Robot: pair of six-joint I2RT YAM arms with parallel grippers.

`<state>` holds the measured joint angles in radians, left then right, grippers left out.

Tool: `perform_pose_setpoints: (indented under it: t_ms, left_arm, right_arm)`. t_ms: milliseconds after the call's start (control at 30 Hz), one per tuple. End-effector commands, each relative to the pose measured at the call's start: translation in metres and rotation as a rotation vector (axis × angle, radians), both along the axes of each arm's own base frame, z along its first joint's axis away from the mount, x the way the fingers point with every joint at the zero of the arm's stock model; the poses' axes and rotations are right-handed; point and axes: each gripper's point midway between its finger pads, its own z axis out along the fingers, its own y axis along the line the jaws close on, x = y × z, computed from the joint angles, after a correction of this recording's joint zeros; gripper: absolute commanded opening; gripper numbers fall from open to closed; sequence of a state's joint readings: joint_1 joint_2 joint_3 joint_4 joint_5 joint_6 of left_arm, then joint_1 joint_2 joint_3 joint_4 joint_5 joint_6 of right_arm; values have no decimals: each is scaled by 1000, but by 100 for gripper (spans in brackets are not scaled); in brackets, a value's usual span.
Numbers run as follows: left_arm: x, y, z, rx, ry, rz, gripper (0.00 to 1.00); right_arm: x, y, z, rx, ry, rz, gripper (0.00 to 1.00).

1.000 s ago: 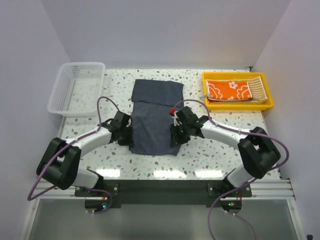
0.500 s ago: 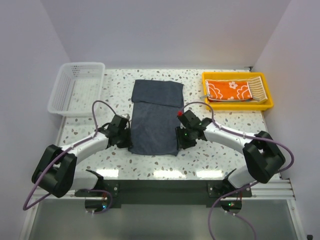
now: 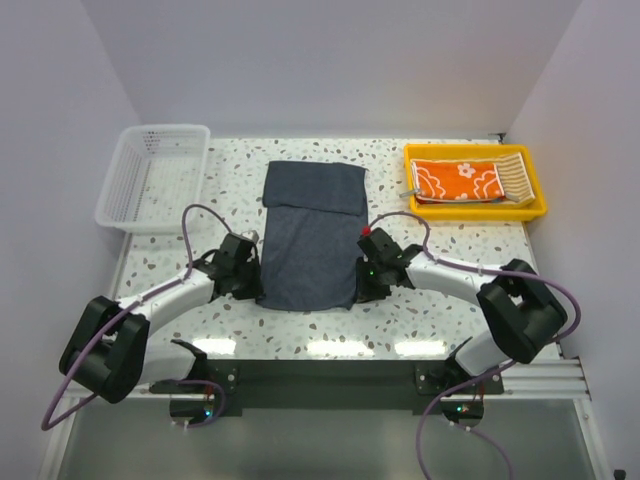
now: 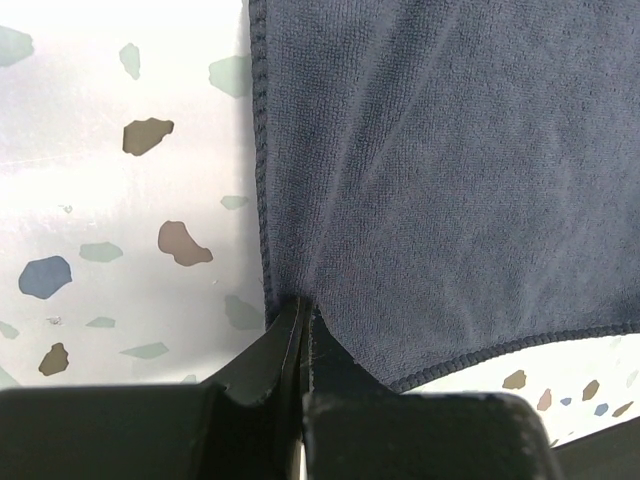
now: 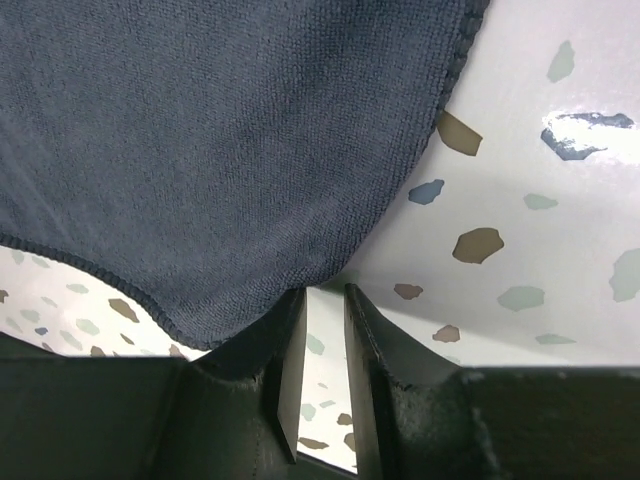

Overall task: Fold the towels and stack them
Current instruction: Flatten out the crumpled towel

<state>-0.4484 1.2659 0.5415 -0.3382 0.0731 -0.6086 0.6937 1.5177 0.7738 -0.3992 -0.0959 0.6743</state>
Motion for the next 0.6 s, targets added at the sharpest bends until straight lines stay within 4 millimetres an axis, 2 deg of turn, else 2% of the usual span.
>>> perform_pose_setpoints:
  t_ms: [0,133,333,567]
  left_arm:
    - [-16,5,-8,22,41,-30,0]
    - [-16,5,-8,18,39,-35,0]
    - [-16,3,-7,9,33,-41,0]
    - [-17,3,-8,7,39,-46,0]
  right_arm:
    - [14,10,10,36,-49,-18,26]
    - [14,11,11,49,-46,-43,29]
    - [21,20,28,126,-98,-84,31]
    - [25,22,15,151,-87,-155,34]
